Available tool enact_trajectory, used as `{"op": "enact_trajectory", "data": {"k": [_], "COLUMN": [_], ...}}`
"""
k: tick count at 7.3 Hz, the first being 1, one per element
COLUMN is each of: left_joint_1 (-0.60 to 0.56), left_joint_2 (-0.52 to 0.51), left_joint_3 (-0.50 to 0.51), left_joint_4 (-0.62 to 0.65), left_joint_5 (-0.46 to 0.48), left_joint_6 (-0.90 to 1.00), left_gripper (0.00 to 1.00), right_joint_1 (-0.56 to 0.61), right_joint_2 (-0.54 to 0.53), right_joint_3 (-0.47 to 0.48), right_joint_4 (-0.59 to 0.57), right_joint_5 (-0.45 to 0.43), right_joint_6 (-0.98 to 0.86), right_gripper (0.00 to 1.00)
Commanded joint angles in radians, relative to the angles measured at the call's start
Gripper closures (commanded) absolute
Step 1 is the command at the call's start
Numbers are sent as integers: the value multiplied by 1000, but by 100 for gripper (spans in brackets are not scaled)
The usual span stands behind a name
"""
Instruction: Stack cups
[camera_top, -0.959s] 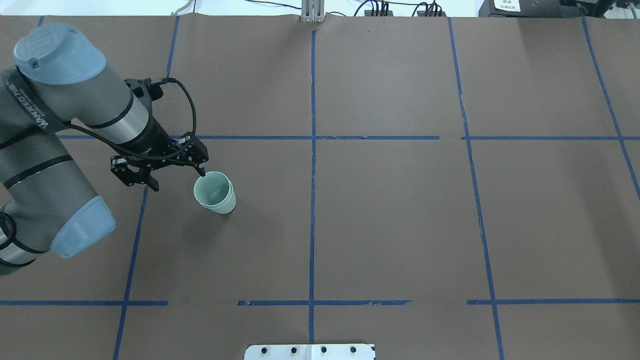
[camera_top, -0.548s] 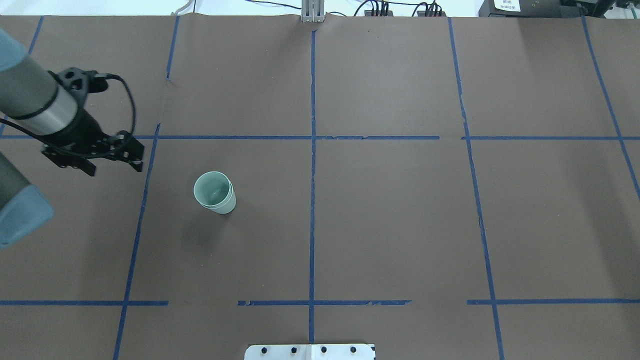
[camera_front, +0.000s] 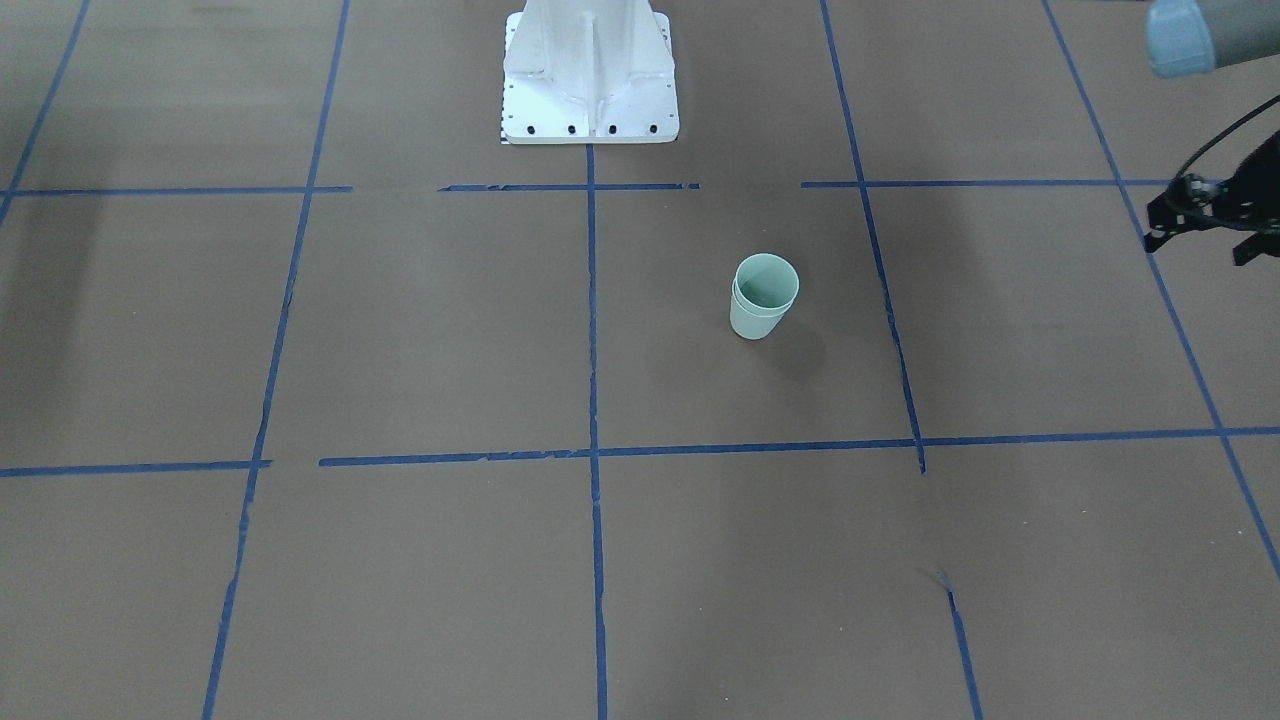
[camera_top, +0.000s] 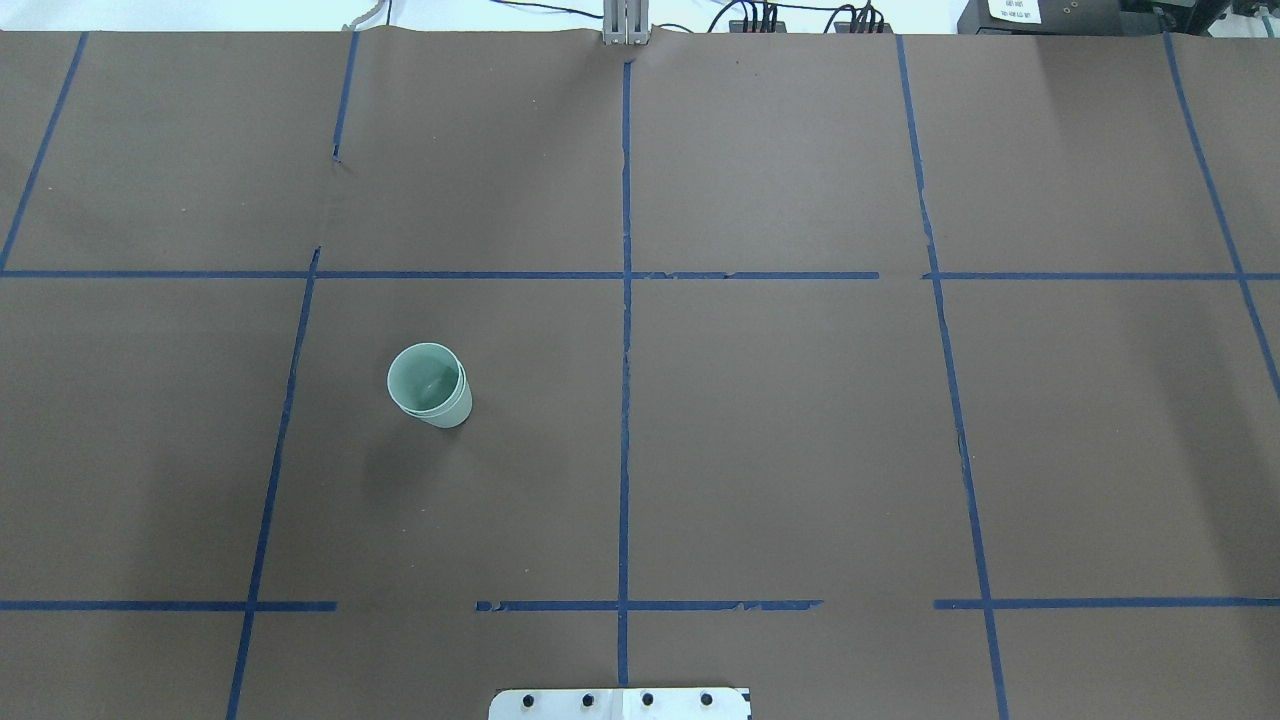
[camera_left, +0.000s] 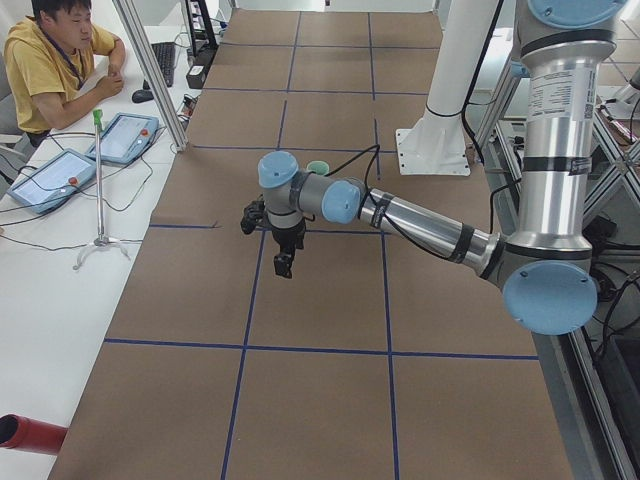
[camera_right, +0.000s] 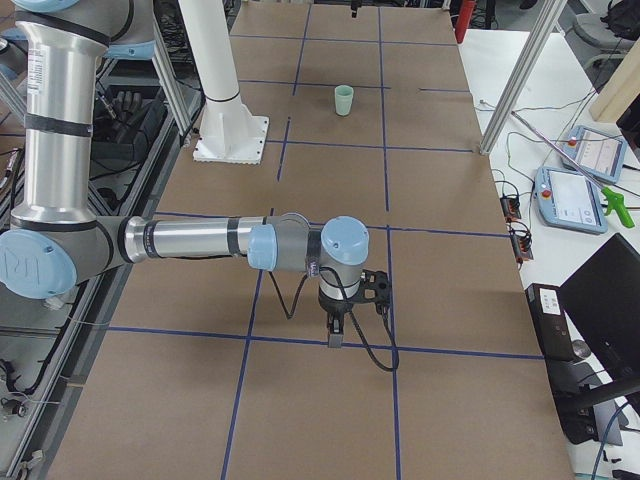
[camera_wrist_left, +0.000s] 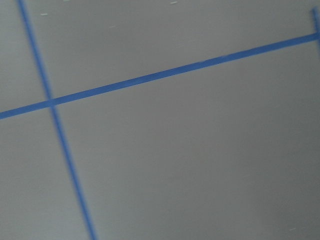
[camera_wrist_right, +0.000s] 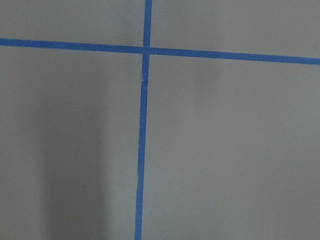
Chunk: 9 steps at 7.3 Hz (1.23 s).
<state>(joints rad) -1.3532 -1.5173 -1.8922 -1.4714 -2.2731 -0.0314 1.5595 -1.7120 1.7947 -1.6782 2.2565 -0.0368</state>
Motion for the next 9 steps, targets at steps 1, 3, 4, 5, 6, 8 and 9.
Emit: {"op": "enact_trajectory", "data": {"k": [1,3,4,5,6,8,9], "left_joint_1": [-192,-237,-239,-239,-239,-238,-238], "left_joint_2": [63,89,91,89,89,86,86], "left_joint_3": [85,90,113,116,116,117,113], "left_joint_4": [-3,9,10,8,0,-3,-3], "left_joint_5": [-5,-8,-8,-8,6,4,4], "left_joint_6": [160,225,222,222,226,231,232], "left_gripper": [0,0,0,0,0,0,0], "right_joint_1": [-1,-1,1,-1,1,1,1], "right_joint_2": [0,0,0,0,0,0,0], "right_joint_3": [0,0,0,0,0,0,0], "right_joint_4": [0,0,0,0,0,0,0], "right_joint_5": [0,0,0,0,0,0,0], "right_joint_6": [0,0,0,0,0,0,0], "right_gripper": [0,0,0,0,0,0,0]}}
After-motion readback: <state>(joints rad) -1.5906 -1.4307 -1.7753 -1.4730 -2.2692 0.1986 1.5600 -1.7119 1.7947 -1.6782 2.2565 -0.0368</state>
